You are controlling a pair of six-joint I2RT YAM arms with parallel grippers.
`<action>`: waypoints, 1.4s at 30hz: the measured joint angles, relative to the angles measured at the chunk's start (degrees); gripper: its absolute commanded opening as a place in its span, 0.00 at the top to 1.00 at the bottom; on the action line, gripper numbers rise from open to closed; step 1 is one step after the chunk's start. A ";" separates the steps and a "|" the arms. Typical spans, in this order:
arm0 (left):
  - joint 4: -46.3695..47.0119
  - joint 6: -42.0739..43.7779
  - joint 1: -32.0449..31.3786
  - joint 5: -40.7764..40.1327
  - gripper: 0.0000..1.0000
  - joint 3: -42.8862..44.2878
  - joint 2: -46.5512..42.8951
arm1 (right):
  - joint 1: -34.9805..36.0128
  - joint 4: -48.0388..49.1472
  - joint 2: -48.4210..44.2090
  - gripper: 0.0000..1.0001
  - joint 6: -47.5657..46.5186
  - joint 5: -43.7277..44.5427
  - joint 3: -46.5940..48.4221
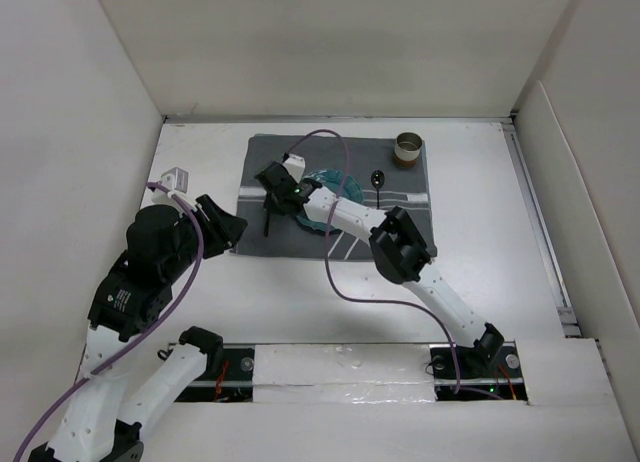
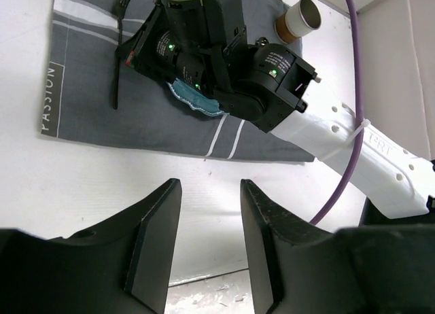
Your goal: Set the dinner table for one person
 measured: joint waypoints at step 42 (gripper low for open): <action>13.81 3.43 -0.26 -19.30 0.04 19.63 12.00 | -31.67 7.37 -106.49 0.00 -25.14 2.82 -60.13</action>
